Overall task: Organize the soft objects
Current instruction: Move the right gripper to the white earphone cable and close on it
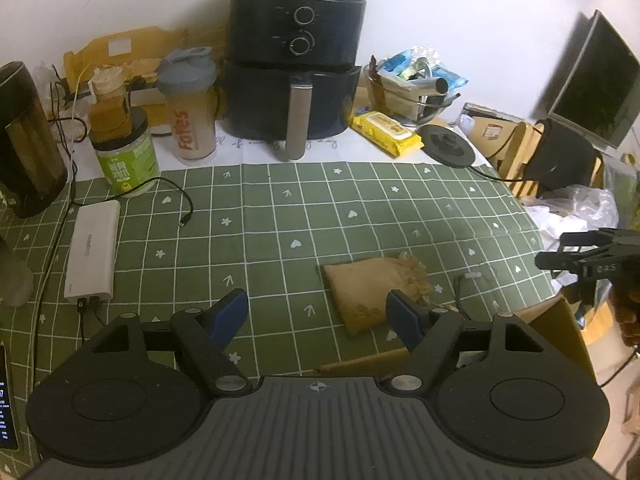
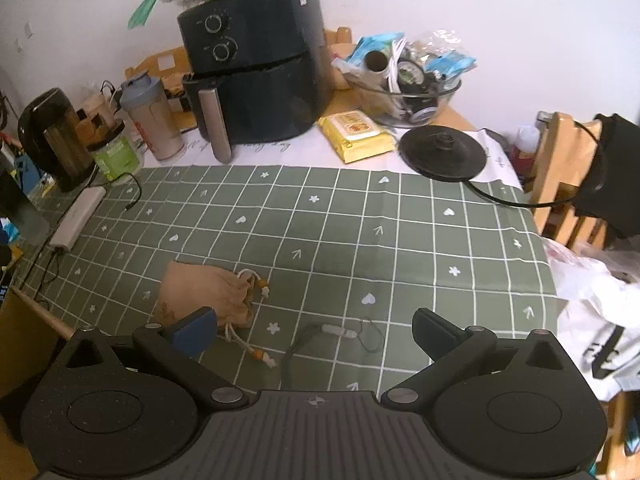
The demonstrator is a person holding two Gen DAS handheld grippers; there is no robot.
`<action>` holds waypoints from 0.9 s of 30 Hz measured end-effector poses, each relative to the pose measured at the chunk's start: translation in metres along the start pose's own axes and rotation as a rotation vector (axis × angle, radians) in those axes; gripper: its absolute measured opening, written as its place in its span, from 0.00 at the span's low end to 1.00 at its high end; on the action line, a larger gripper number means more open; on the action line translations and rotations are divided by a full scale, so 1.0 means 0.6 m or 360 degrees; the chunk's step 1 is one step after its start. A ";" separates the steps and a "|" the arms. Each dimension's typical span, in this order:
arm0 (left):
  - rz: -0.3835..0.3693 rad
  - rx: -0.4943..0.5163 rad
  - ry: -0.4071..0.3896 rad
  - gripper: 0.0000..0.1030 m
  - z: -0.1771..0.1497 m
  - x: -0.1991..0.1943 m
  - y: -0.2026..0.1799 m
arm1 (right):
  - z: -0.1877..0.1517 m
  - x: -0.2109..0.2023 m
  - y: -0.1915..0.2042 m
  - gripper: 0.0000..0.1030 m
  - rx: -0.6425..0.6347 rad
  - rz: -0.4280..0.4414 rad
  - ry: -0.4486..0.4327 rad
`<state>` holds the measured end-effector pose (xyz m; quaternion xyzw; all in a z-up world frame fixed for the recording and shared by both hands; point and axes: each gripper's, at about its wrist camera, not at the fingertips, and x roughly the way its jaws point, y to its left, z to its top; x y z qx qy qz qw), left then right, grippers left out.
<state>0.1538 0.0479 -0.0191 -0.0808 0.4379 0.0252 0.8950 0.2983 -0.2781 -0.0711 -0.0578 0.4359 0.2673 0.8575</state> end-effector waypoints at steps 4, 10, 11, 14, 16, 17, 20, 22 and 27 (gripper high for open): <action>0.0016 -0.0043 -0.0002 0.73 0.002 0.005 0.012 | 0.010 0.040 -0.012 1.00 -0.0036 0.0037 0.0028; 0.0036 -0.0073 0.0013 0.73 0.004 0.009 0.027 | 0.008 0.115 -0.027 1.00 -0.0114 0.0110 0.0138; 0.0039 -0.0077 0.0016 0.73 0.004 0.009 0.030 | 0.005 0.127 -0.028 0.99 -0.0127 0.0115 0.0159; 0.0056 -0.0096 0.0026 0.73 0.003 0.011 0.038 | -0.003 0.161 -0.028 0.95 -0.0163 0.0120 0.0218; 0.0065 -0.0110 0.0035 0.73 0.002 0.012 0.043 | -0.008 0.182 -0.024 0.92 -0.0216 0.0111 0.0249; 0.0068 -0.0115 0.0039 0.73 0.002 0.013 0.044 | -0.011 0.191 -0.020 0.91 -0.0246 0.0104 0.0264; 0.0078 -0.0129 0.0056 0.73 0.000 0.014 0.050 | -0.018 0.215 -0.007 0.86 -0.0334 0.0107 0.0293; 0.0082 -0.0137 0.0065 0.73 0.001 0.016 0.052 | -0.022 0.229 0.001 0.81 -0.0381 0.0117 0.0316; 0.0088 -0.0145 0.0074 0.73 0.003 0.018 0.054 | -0.037 0.250 0.011 0.69 -0.0503 0.0107 0.0356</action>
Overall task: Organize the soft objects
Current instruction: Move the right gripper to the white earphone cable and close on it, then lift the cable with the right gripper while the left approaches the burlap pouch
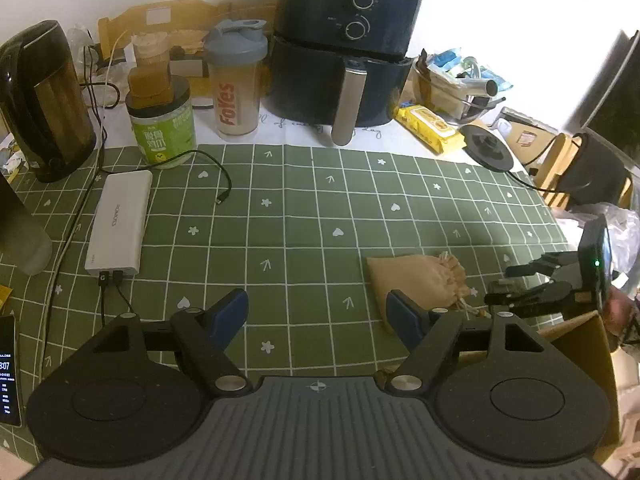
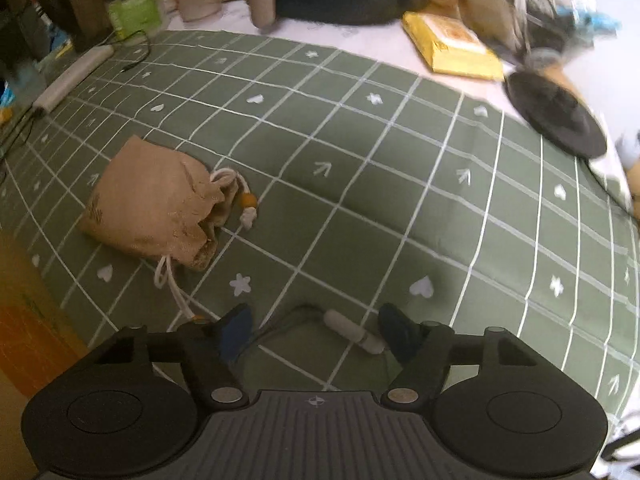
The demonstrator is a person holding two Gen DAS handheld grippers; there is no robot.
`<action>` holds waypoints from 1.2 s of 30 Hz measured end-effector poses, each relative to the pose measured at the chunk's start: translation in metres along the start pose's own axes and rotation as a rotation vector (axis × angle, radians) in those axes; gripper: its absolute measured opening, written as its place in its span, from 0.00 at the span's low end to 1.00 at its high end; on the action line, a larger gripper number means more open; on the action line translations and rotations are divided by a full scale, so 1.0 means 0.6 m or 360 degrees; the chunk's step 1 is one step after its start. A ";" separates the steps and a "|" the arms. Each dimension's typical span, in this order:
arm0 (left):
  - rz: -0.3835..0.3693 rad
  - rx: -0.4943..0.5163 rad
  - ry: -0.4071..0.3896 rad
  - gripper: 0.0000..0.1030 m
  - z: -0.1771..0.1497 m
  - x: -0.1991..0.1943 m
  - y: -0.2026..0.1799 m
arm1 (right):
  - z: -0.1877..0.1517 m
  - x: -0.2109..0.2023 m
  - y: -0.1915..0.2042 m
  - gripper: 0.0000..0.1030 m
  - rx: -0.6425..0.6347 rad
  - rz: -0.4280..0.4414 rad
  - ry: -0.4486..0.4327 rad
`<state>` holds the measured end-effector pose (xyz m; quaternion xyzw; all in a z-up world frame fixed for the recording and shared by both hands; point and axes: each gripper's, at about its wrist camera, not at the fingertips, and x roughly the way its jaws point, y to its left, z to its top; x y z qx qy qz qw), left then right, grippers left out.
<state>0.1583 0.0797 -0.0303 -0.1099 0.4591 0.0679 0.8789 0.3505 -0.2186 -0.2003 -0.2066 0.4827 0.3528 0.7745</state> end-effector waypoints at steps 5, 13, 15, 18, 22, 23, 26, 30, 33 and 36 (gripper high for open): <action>-0.0001 -0.0008 0.0008 0.73 0.001 0.001 0.002 | -0.005 -0.005 0.003 0.61 -0.0025 -0.0022 0.0020; -0.0029 -0.0033 0.0022 0.73 0.009 0.004 0.002 | -0.009 -0.012 0.006 0.61 -0.0030 -0.0016 0.0096; -0.0030 -0.0029 0.0021 0.73 0.010 0.005 0.000 | -0.009 -0.009 0.006 0.72 -0.0037 -0.0020 0.0133; -0.0039 -0.0030 0.0025 0.73 0.012 0.007 -0.002 | -0.015 -0.008 0.007 0.77 -0.0057 -0.0004 0.0158; -0.0045 -0.0025 0.0027 0.73 0.014 0.009 -0.006 | -0.022 -0.010 0.010 0.78 -0.0093 0.0013 0.0181; -0.0048 -0.0026 0.0028 0.73 0.015 0.009 -0.006 | -0.022 -0.010 0.008 0.78 -0.0097 0.0015 0.0189; -0.0056 -0.0021 0.0031 0.73 0.018 0.012 -0.009 | -0.023 -0.012 0.005 0.73 -0.0102 0.0015 0.0225; -0.0067 0.0002 0.0022 0.73 0.024 0.014 -0.013 | -0.023 -0.021 0.001 0.49 -0.0078 0.0009 0.0234; -0.0083 0.0035 0.0016 0.73 0.031 0.017 -0.017 | -0.024 -0.027 -0.008 0.15 -0.0025 -0.0013 0.0233; -0.0093 0.0071 0.0020 0.73 0.039 0.024 -0.020 | -0.027 -0.029 -0.013 0.13 0.0026 -0.0021 0.0217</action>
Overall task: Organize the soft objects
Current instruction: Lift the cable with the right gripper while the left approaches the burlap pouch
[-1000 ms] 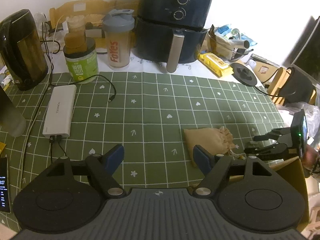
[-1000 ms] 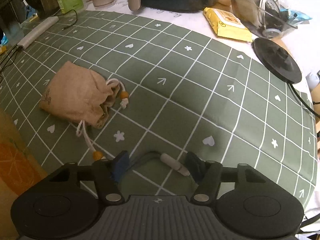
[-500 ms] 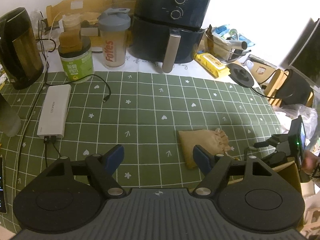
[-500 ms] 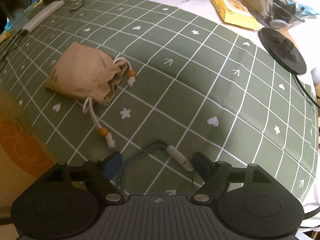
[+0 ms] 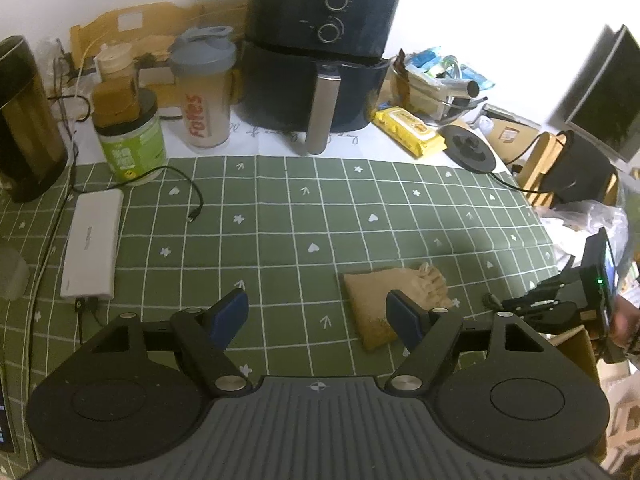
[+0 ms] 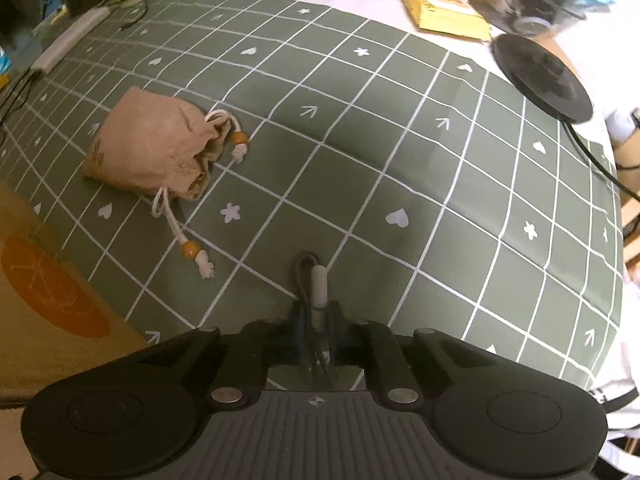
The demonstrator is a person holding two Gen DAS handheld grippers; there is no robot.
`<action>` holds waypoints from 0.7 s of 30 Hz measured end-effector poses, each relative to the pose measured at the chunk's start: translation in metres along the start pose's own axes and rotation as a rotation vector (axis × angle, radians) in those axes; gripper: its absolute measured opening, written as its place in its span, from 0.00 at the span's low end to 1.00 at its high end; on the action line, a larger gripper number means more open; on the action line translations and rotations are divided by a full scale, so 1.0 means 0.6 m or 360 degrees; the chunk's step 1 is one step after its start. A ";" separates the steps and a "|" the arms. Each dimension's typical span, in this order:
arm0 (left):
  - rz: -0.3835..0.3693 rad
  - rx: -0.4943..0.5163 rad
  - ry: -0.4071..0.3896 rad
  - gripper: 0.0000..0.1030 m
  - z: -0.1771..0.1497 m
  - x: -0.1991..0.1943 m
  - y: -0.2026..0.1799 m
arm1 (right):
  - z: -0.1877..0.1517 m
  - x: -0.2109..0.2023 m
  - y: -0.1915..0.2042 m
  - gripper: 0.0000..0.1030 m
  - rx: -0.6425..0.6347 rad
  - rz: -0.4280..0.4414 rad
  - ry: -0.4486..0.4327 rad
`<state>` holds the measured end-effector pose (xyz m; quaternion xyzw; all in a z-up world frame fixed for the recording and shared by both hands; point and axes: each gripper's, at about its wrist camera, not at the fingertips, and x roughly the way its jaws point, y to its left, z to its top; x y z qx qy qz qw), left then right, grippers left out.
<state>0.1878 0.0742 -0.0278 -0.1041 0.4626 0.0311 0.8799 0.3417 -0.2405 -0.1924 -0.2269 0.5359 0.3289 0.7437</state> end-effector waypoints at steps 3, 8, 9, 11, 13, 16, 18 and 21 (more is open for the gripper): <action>-0.0016 0.0057 0.0001 0.73 0.010 0.011 -0.004 | -0.003 -0.001 0.003 0.12 0.0022 -0.0021 -0.0018; -0.0058 0.0143 0.0025 0.73 0.027 0.034 -0.009 | -0.006 -0.020 0.002 0.12 0.0080 -0.0035 -0.0083; -0.0075 0.0163 0.0028 0.73 0.030 0.037 -0.010 | -0.007 -0.029 0.000 0.12 0.0106 -0.0033 -0.0105; -0.0109 0.0210 0.0037 0.73 0.035 0.047 -0.013 | -0.008 -0.050 -0.003 0.12 0.0158 -0.0029 -0.0157; -0.0137 0.0248 0.0057 0.73 0.040 0.059 -0.015 | -0.010 -0.072 -0.004 0.12 0.0212 -0.0021 -0.0207; -0.0177 0.0316 0.0100 0.73 0.047 0.081 -0.020 | -0.011 -0.100 -0.005 0.12 0.0276 -0.0015 -0.0262; -0.0212 0.0378 0.0125 0.73 0.051 0.095 -0.025 | -0.013 -0.119 -0.005 0.12 0.0310 -0.0020 -0.0295; -0.0273 0.0484 0.0178 0.73 0.056 0.123 -0.036 | -0.019 -0.140 -0.005 0.12 0.0363 -0.0020 -0.0337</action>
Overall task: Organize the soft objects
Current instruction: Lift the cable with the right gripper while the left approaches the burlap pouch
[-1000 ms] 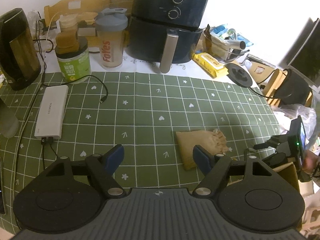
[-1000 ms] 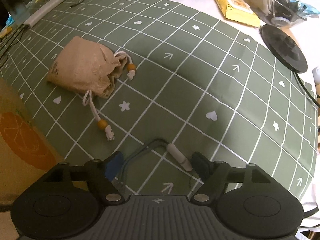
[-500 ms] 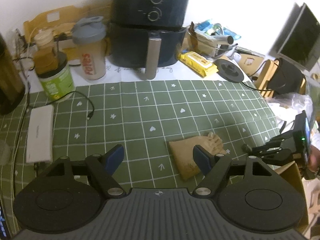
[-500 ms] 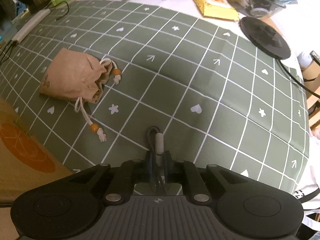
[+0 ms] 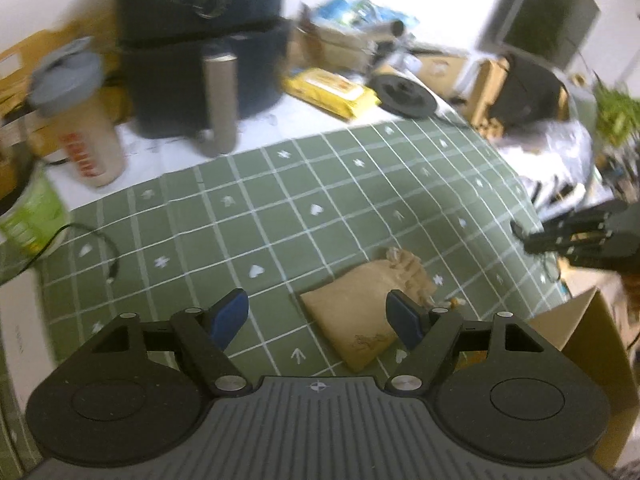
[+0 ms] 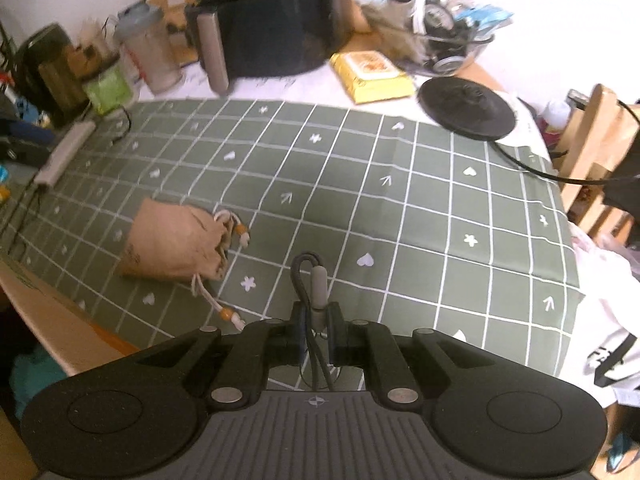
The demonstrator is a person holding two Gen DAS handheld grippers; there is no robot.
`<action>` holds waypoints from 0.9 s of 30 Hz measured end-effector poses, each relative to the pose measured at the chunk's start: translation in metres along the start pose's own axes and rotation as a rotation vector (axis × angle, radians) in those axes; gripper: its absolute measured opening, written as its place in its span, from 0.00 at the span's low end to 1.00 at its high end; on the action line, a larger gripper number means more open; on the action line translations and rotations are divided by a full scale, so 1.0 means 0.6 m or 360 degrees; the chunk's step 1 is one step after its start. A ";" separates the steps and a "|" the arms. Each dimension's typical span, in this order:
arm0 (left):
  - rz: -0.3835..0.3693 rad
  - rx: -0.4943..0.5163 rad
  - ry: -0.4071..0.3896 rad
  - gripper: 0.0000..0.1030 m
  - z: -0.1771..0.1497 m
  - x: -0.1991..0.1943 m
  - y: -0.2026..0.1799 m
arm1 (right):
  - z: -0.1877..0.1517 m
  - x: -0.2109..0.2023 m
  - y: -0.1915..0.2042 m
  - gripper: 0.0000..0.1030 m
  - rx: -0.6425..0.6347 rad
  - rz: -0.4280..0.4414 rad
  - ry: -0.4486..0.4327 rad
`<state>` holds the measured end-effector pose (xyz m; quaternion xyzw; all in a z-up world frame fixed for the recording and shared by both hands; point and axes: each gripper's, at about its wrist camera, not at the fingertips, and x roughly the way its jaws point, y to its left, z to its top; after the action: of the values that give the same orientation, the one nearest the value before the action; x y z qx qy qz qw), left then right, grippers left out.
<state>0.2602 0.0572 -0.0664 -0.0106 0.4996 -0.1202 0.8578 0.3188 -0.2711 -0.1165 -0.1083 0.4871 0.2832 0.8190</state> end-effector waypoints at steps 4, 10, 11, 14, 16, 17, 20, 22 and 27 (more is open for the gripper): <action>-0.0086 0.0148 0.0062 0.73 0.010 0.039 -0.008 | -0.006 -0.023 0.000 0.12 0.0079 -0.0004 -0.0050; -0.0148 0.0258 0.0129 0.72 0.017 0.096 -0.016 | -0.018 -0.051 0.002 0.12 0.0187 -0.0006 -0.0105; -0.0162 0.0273 0.0141 0.72 0.018 0.106 -0.018 | -0.020 -0.056 0.003 0.12 0.0203 -0.0003 -0.0111; -0.0210 0.0313 0.0170 0.72 0.022 0.136 -0.023 | -0.029 -0.071 0.006 0.12 0.0247 0.0009 -0.0137; -0.0226 0.0346 0.0198 0.72 0.024 0.159 -0.025 | -0.034 -0.082 0.009 0.12 0.0274 0.0000 -0.0155; -0.0234 0.0358 0.0214 0.72 0.025 0.171 -0.026 | -0.036 -0.087 0.008 0.12 0.0289 -0.0002 -0.0161; -0.0255 0.0357 0.0251 0.72 0.027 0.199 -0.022 | -0.045 -0.102 0.008 0.12 0.0335 -0.0001 -0.0184; -0.0262 0.0355 0.0275 0.67 0.028 0.217 -0.020 | -0.050 -0.112 0.009 0.12 0.0363 -0.0010 -0.0196; -0.0246 0.0414 0.0326 0.51 0.024 0.247 -0.026 | -0.063 -0.135 0.010 0.12 0.0412 -0.0024 -0.0236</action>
<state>0.3396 0.0082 -0.1838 0.0744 0.5623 -0.2496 0.7848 0.2578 -0.3126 -0.0651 0.0157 0.4569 0.2190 0.8620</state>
